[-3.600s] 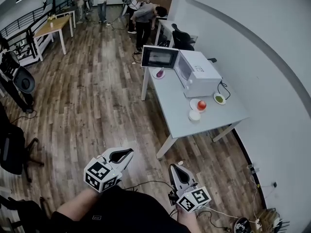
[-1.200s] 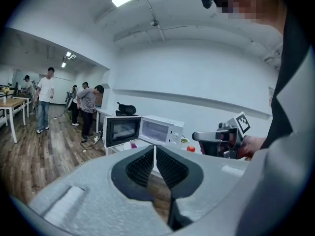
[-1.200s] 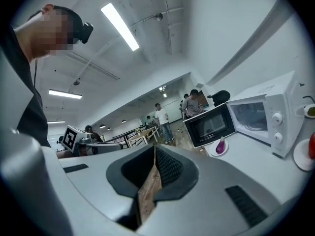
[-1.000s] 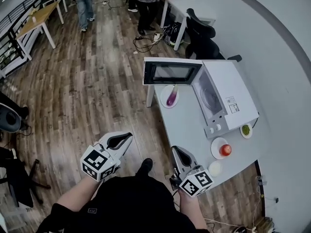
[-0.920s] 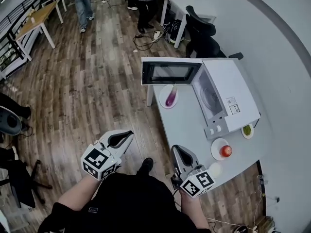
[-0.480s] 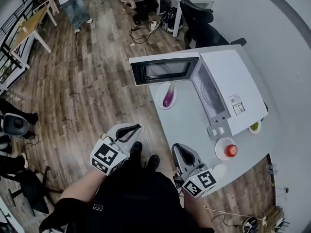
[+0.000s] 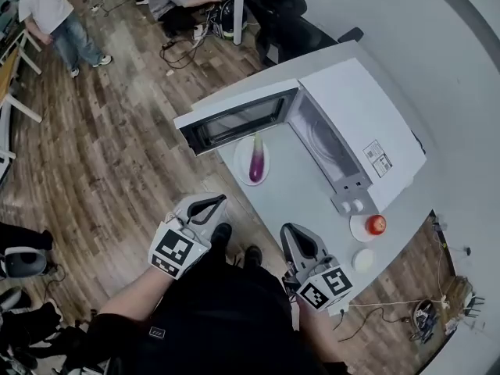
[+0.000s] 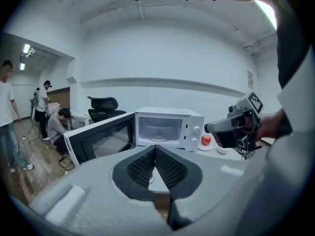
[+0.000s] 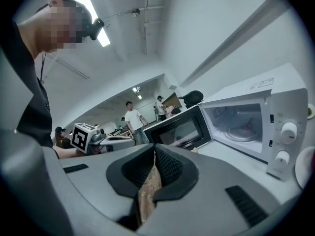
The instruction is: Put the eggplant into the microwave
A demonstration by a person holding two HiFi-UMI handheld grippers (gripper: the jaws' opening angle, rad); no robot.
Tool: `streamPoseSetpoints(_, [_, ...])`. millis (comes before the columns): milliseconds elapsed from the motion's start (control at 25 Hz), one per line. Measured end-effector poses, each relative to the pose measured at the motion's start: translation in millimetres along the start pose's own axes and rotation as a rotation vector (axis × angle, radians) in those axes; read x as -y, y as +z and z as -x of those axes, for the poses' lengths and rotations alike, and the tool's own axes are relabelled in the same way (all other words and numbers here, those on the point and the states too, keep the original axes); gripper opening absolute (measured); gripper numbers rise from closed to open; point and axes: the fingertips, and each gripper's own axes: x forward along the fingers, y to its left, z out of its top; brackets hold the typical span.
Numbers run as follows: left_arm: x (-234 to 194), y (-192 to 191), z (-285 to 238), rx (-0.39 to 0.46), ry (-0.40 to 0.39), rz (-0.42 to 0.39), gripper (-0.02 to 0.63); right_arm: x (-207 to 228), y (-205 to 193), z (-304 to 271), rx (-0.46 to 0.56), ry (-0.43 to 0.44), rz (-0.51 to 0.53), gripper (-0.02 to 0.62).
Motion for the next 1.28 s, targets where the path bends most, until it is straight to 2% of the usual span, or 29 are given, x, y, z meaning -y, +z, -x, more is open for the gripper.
streamPoseSetpoints(240, [-33,-23,-33,-0.049,-0.106,-0.059,0.009,11,-4,-18,0.022,-0.124,-0.03,0.018])
streamPoseSetpoints(480, [-27,-51,-61,-0.149,-0.141,-0.159,0.009,21,-19,-16,0.021,-0.155,-0.057,0.018])
streamPoseSetpoints(760, [-32,-81,-99,-0.221,-0.126,-0.387,0.011,46,-44,-17,0.022,-0.171,-0.08,0.018])
streamPoseSetpoints(1200, [-38,-156,-146,-0.319,-0.17,-0.719,0.015,76,-87,-26,0.002,-0.164,-0.119,0.018])
streamPoseSetpoints(1280, [-44,-171,-155,-0.359,-0.177,-0.758,0.063,81,-91,-28,0.0,-0.161,-0.122,0.018])
